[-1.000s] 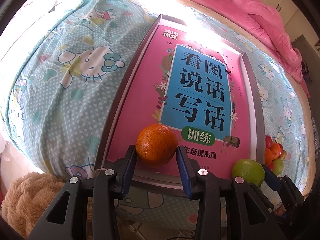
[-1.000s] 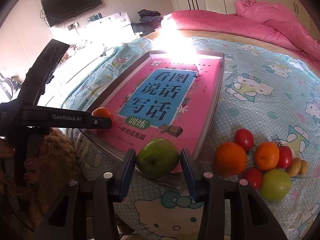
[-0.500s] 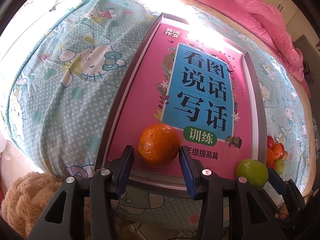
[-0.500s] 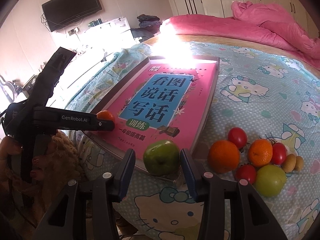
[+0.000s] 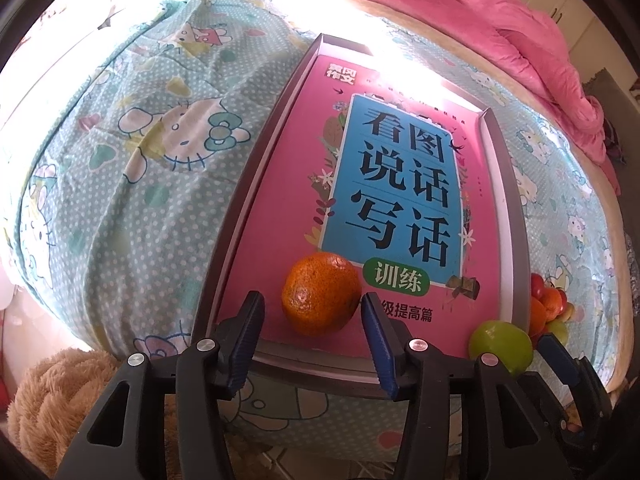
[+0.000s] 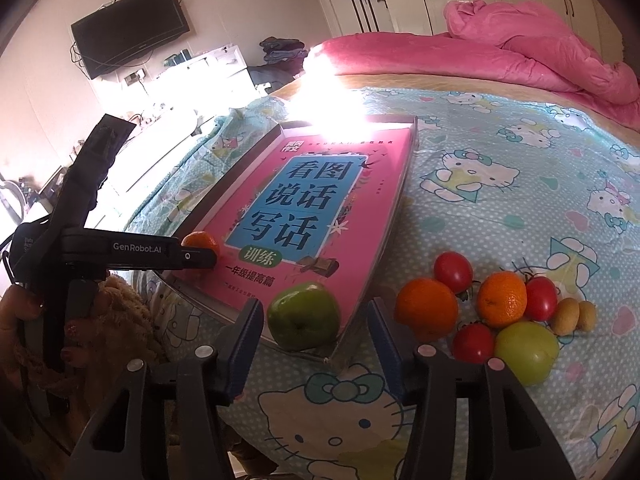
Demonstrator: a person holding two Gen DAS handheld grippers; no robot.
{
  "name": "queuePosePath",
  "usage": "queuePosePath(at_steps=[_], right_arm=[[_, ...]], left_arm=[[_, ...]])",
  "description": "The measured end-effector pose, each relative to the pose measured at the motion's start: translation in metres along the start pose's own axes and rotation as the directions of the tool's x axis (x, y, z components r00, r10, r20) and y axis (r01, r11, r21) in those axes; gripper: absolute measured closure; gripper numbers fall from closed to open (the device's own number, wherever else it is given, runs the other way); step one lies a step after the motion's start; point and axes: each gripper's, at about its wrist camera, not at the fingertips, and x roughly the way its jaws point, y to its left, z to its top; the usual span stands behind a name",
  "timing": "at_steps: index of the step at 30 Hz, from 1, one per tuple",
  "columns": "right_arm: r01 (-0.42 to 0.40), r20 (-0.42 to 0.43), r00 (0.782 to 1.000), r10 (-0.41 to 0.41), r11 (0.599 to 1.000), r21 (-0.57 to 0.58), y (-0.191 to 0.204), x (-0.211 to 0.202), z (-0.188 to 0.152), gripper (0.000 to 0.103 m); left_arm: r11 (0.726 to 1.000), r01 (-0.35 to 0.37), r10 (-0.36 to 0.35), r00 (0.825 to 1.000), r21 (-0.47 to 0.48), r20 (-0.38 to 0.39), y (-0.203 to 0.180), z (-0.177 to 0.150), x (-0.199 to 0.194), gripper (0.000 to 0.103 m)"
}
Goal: Organize fruits
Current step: 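Open the left tool releasing the orange while the right tool releases the green fruit on the book, then withdraw both open tools from the book back toward the fruit cluster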
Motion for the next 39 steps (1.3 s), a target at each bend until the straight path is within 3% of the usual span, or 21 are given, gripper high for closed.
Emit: queuePosePath(at_steps=[11, 15, 25, 39], right_arm=[[0.007, 0.022, 1.0, -0.007, 1.0, 0.014, -0.004, -0.009, 0.002, 0.044], [0.016, 0.031, 0.999, -0.017, 1.0, 0.026, -0.008, -0.012, 0.002, 0.036], [0.035, 0.046, 0.998, -0.037, 0.998, 0.052, -0.014, -0.019, 0.002, 0.028], [0.063, 0.08, 0.994, -0.07, 0.993, 0.096, -0.026, -0.035, 0.003, 0.025]], left_arm=[[1.0, 0.016, -0.017, 0.997, 0.016, 0.075, -0.005, 0.001, -0.016, 0.04], [0.999, 0.025, -0.027, 0.995, 0.021, 0.099, -0.007, 0.001, -0.021, 0.038], [0.995, 0.061, -0.072, 0.986, 0.076, 0.148, -0.021, -0.002, -0.032, 0.031], [0.979, 0.108, -0.135, 0.979, 0.174, 0.15, -0.047, -0.013, -0.038, 0.029]])
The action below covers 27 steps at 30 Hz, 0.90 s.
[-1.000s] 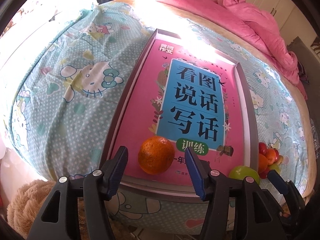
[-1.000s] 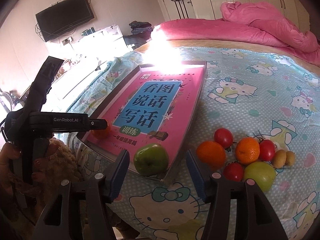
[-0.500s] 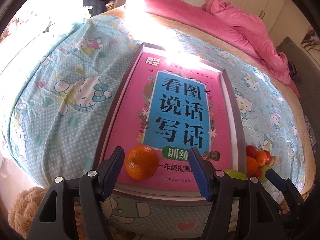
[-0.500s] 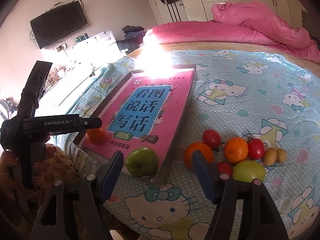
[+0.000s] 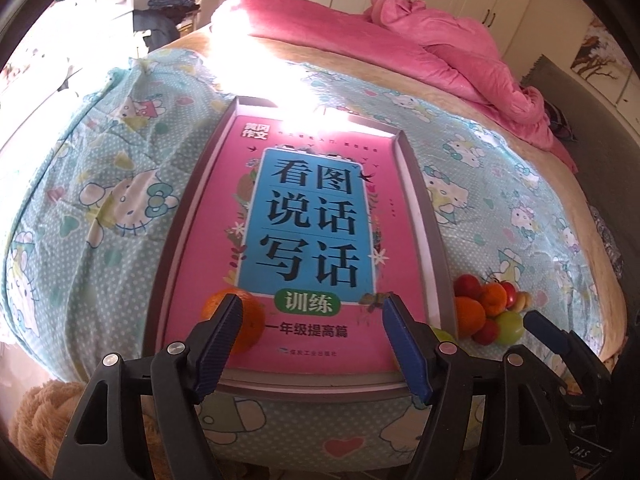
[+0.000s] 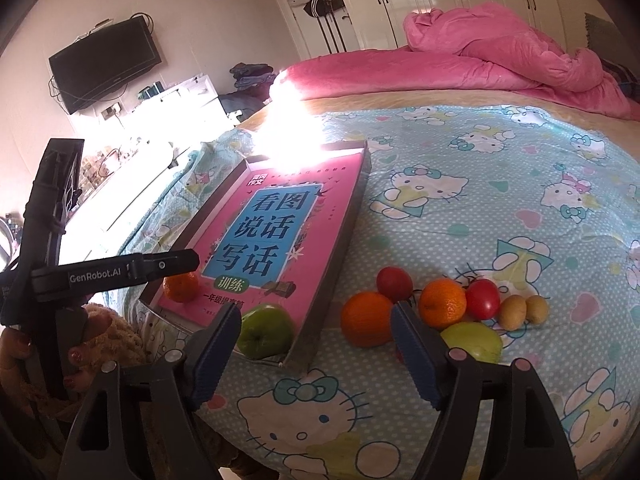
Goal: Organize fruits
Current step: 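Withdraw both open tools from the book back toward the fruit cluster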
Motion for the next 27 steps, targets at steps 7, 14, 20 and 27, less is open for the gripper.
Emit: queuePosePath(at_steps=[7, 14, 20, 27], right_arm=[[0.017, 0.017, 1.0, -0.018, 1.0, 0.011, -0.005, -0.008, 0.002, 0.024], [0.03, 0.035, 0.999, -0.031, 0.999, 0.037, -0.013, -0.017, 0.003, 0.024], [0.042, 0.051, 0.998, -0.046, 0.997, 0.071, -0.026, -0.026, 0.005, 0.023], [0.061, 0.06, 0.996, -0.067, 0.993, 0.103, -0.04, -0.035, 0.008, 0.023]], left_arm=[[0.999, 0.027, -0.027, 1.0, 0.047, 0.01, -0.016, -0.005, -0.005, 0.029], [0.996, 0.047, -0.049, 0.999, 0.071, 0.013, -0.027, -0.008, -0.01, 0.029], [0.994, 0.059, -0.061, 0.998, 0.095, 0.013, -0.037, -0.012, -0.012, 0.029], [0.993, 0.051, -0.054, 0.998, 0.102, 0.024, -0.039, -0.012, -0.016, 0.029]])
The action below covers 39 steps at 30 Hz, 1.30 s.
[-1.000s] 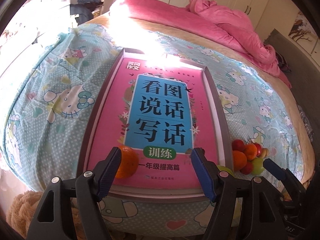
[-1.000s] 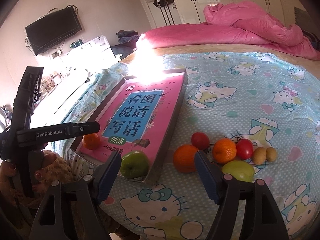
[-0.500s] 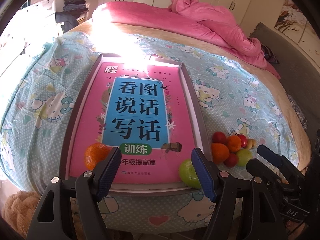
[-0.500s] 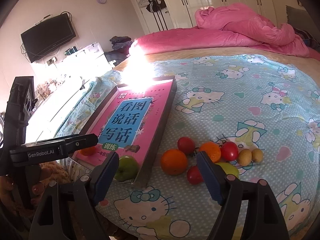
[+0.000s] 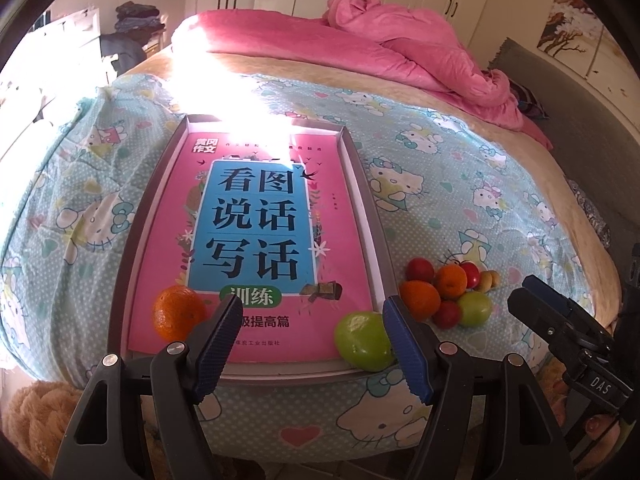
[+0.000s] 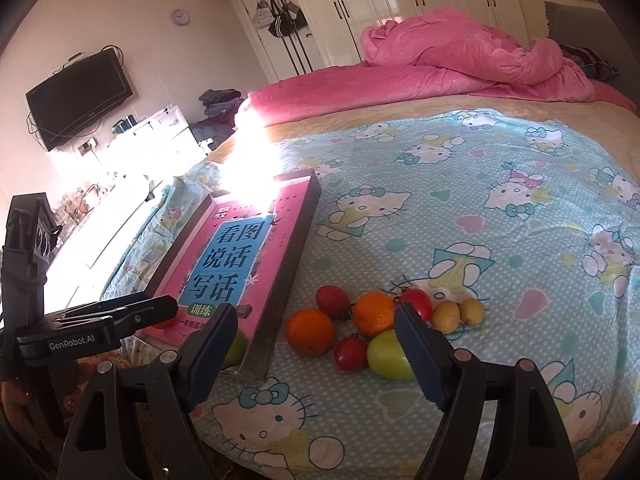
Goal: Organize fruits
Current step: 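Withdraw both open tools from the book back toward the fruit cluster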
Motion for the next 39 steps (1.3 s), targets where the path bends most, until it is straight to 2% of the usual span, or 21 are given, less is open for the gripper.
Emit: queuePosePath(at_steps=[6, 15, 25, 30, 39], right_arm=[[0.031, -0.002, 1.0, -0.031, 0.999, 0.013, -0.009, -0.007, -0.001, 0.023], [0.097, -0.041, 0.995, -0.095, 0.994, 0.041, -0.029, -0.012, -0.006, 0.023], [0.103, -0.084, 0.992, -0.096, 0.991, 0.085, -0.038, -0.009, -0.013, 0.023], [0.108, -0.102, 0.99, -0.098, 0.99, 0.096, -0.042, -0.007, -0.014, 0.023], [0.128, -0.158, 0.981, -0.109, 0.985, 0.118, -0.052, 0.004, -0.018, 0.023]], left_arm=[[1.0, 0.006, -0.006, 1.0, 0.008, 0.004, -0.003, 0.001, -0.003, 0.029], [0.996, 0.031, -0.03, 1.0, 0.08, -0.01, -0.031, -0.005, -0.003, 0.029], [0.988, 0.042, -0.038, 0.999, 0.146, -0.031, -0.052, -0.009, 0.001, 0.029], [0.978, 0.024, -0.019, 0.999, 0.209, -0.029, -0.065, -0.01, 0.003, 0.029], [0.954, 0.074, -0.048, 0.994, 0.291, -0.093, -0.087, -0.011, 0.016, 0.029]])
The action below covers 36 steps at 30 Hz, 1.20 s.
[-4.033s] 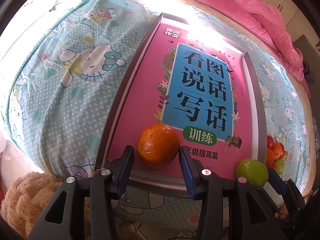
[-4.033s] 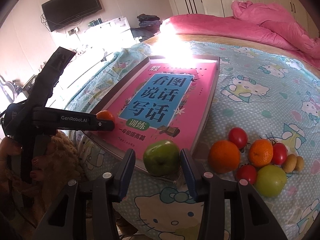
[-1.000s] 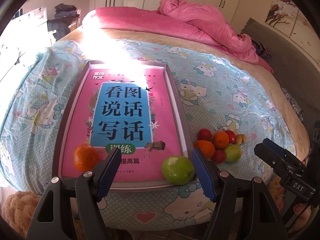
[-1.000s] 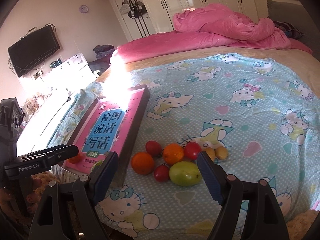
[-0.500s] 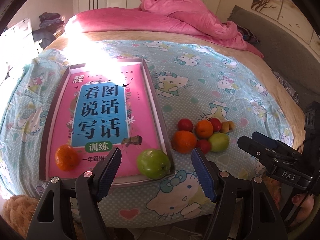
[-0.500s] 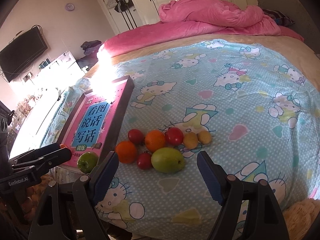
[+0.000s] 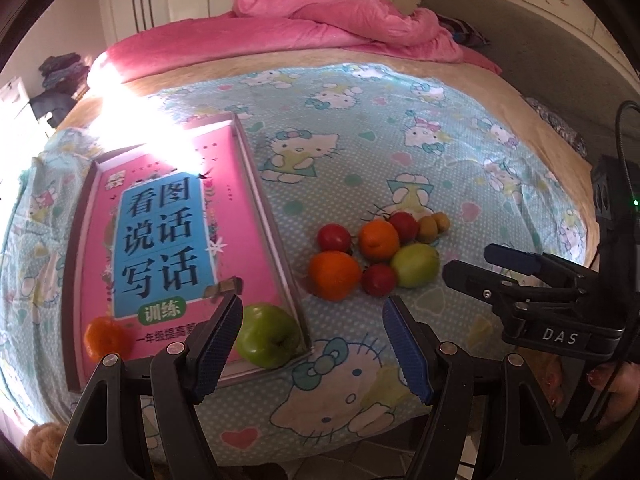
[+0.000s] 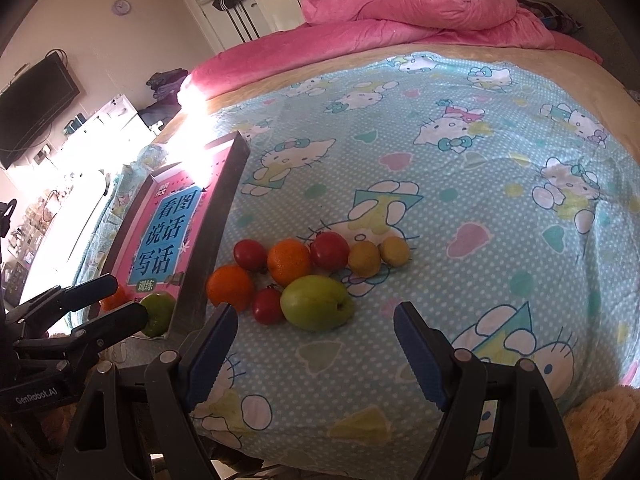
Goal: Organize fruits
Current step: 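Withdraw both open tools from the book back toward the fruit cluster, then grasp another orange with the left tool while the right tool grasps a green apple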
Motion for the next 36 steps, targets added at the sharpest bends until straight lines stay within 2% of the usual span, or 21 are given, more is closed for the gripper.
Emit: queuePosePath(at_steps=[10, 13, 17, 21, 22, 23, 28, 32, 34, 36], right_arm=[[-0.006, -0.051, 0.999, 0.008, 0.999, 0.033, -0.009, 0.013, -0.002, 0.023], [-0.008, -0.057, 0.998, 0.01, 0.999, 0.039, -0.011, 0.015, -0.002, 0.023], [-0.014, -0.062, 0.998, 0.016, 0.999, 0.043, -0.012, 0.017, -0.001, 0.023], [-0.02, -0.072, 0.997, 0.024, 0.998, 0.054, -0.014, 0.02, -0.001, 0.023], [-0.022, -0.073, 0.997, 0.026, 0.998, 0.057, -0.015, 0.02, 0.0, 0.023], [-0.023, -0.074, 0.997, 0.027, 0.998, 0.06, -0.015, 0.021, 0.0, 0.023], [-0.046, -0.088, 0.995, 0.053, 0.996, 0.081, -0.018, 0.029, 0.001, 0.023], [-0.065, -0.109, 0.991, 0.075, 0.994, 0.093, -0.018, 0.038, 0.002, 0.024], [-0.071, -0.114, 0.99, 0.081, 0.993, 0.094, -0.018, 0.042, 0.003, 0.03], [-0.079, -0.116, 0.989, 0.091, 0.992, 0.097, -0.018, 0.044, 0.003, 0.031]], left_arm=[[0.993, 0.057, -0.049, 0.996, 0.1, -0.075, -0.01, 0.019, 0.02, 0.029], [0.986, 0.057, -0.041, 0.994, 0.159, -0.105, -0.015, 0.026, 0.028, 0.029], [0.975, 0.089, -0.059, 0.987, 0.203, -0.149, -0.021, 0.033, 0.038, 0.043], [0.965, 0.097, -0.048, 0.979, 0.246, -0.197, -0.024, 0.036, 0.051, 0.048], [0.962, 0.096, -0.043, 0.977, 0.256, -0.207, -0.024, 0.036, 0.055, 0.056], [0.958, 0.106, -0.045, 0.973, 0.268, -0.225, -0.026, 0.037, 0.058, 0.06], [0.941, 0.101, 0.0, 0.954, 0.322, -0.299, -0.031, 0.038, 0.078, 0.06], [0.936, 0.101, 0.014, 0.947, 0.336, -0.322, -0.033, 0.04, 0.087, 0.06], [0.934, 0.094, 0.024, 0.946, 0.346, -0.322, -0.034, 0.04, 0.091, 0.06], [0.934, 0.094, 0.024, 0.946, 0.344, -0.324, -0.032, 0.041, 0.093, 0.06]])
